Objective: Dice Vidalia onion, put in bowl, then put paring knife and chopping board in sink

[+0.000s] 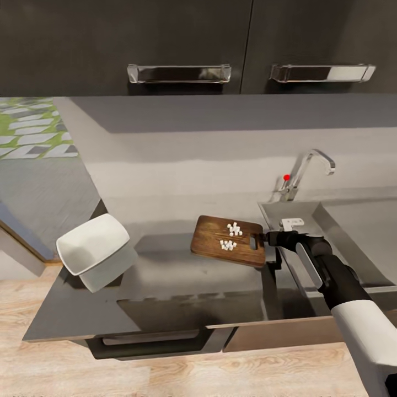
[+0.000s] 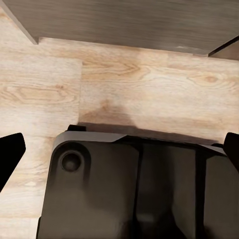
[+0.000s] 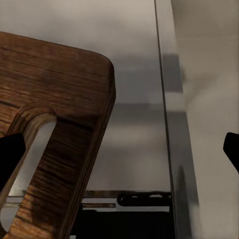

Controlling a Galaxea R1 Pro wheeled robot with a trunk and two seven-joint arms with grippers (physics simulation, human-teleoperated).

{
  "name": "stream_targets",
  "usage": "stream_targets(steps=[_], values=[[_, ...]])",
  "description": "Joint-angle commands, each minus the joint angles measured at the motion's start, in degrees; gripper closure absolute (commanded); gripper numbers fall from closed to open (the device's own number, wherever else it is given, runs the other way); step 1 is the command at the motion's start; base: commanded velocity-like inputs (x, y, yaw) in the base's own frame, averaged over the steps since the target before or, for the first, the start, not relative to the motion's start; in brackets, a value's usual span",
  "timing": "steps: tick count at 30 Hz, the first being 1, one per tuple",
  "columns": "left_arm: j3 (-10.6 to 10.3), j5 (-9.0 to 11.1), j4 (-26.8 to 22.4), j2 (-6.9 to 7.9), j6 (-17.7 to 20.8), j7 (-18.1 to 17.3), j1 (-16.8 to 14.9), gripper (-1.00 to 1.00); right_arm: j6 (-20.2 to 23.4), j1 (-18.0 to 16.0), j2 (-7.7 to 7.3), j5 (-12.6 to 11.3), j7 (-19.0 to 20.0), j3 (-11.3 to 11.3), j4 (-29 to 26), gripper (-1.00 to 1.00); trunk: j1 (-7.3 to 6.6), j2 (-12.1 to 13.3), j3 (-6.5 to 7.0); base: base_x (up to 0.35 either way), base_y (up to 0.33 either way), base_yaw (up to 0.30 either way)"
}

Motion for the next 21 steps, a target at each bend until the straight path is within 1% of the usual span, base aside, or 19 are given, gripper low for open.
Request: stream_targets(steps=[1, 6, 21], values=[[-0.18, 0.49, -0.06, 0.03, -0.15, 0.34, 0.01, -1.00, 0.25, -0.05, -0.05, 0.02, 0.10, 0.09, -0.06, -1.00, 0.03, -0.11, -0.19, 0.003, 0.005, 0.000], [-0.18, 0.50, -0.03, 0.03, -0.15, 0.34, 0.00, -1.00, 0.25, -0.06, -0.05, 0.02, 0.10, 0.09, -0.06, -1.00, 0.03, -0.11, -0.64, 0.001, 0.078, 0.000], [-0.18, 0.50, 0.04, 0.03, -0.15, 0.34, 0.00, -1.00, 0.25, -0.06, 0.03, 0.02, 0.10, 0.17, -0.06, -1.00, 0.03, -0.11, -1.97, 0.000, 0.003, 0.000]])
